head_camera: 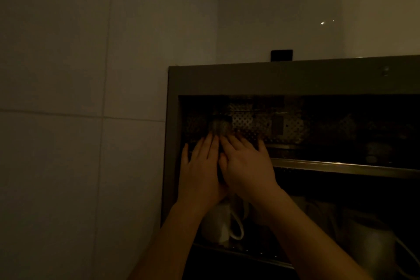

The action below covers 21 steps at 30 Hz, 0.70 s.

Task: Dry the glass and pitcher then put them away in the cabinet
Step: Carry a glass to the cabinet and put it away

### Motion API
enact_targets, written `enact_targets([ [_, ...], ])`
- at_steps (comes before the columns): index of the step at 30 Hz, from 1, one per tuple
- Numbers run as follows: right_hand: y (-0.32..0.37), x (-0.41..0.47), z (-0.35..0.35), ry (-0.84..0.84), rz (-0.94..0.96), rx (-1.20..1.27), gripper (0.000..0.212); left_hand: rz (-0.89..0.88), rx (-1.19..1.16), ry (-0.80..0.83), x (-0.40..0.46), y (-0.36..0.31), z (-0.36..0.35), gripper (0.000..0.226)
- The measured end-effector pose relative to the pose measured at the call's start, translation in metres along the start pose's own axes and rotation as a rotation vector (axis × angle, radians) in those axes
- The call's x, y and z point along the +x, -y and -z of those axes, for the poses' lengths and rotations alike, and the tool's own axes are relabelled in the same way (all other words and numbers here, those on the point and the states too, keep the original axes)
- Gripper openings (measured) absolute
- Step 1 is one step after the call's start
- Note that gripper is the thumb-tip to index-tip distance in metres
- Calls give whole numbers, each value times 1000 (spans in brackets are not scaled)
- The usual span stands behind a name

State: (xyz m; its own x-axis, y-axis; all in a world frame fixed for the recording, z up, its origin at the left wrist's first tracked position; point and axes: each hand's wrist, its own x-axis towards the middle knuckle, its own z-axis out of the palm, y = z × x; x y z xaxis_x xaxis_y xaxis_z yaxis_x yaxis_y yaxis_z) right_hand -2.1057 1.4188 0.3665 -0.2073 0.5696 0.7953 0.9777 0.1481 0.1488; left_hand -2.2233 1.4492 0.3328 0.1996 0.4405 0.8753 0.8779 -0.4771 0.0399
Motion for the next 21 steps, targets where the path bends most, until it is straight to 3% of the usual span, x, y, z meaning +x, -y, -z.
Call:
enact_targets([
  [7,-2,-2,2,20,4,27,60,23,-28,-26,-5,0,2,102],
  [11,-5,-11,3,-60,13,58,69,33,-30,3,-13,1,5,100],
  [21,-9,-47,9,-153,-22,216,61,95,-6,-15,-45,-17,31,89],
])
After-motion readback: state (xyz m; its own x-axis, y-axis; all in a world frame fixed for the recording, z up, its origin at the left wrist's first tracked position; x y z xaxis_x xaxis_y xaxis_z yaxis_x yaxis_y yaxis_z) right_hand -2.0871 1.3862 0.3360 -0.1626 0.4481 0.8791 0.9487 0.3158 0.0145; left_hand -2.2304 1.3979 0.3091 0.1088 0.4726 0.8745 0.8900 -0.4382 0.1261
